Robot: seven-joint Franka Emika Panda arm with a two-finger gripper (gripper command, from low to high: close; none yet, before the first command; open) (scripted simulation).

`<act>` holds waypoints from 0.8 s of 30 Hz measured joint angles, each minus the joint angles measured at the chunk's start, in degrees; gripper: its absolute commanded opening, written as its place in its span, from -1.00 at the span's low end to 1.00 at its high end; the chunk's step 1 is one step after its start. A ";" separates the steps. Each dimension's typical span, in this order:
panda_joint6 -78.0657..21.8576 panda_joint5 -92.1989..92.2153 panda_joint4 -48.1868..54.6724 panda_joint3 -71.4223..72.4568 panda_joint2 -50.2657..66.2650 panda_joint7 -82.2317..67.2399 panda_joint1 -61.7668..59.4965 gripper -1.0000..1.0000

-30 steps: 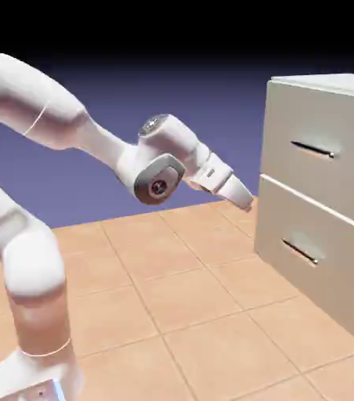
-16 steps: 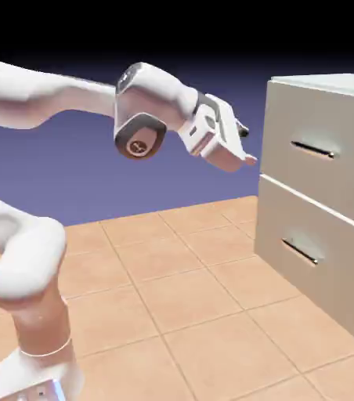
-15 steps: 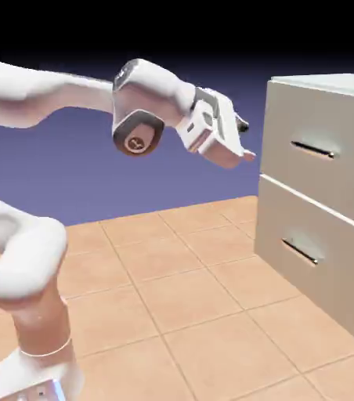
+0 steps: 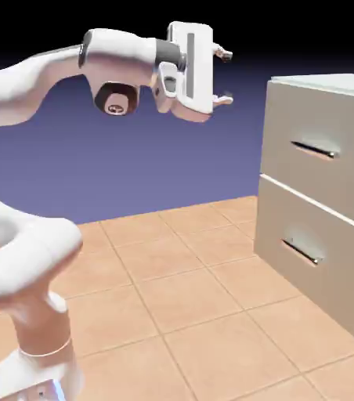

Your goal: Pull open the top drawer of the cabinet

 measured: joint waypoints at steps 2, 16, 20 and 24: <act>-1.10 4.98 1.32 2.34 -2.11 1.00 -3.16 0.00; -8.81 39.87 10.55 18.68 -16.91 8.04 -25.25 0.00; -11.02 49.84 13.19 23.35 -21.14 10.05 -31.56 0.00; -13.22 59.80 15.82 28.02 -25.37 12.06 -37.87 0.00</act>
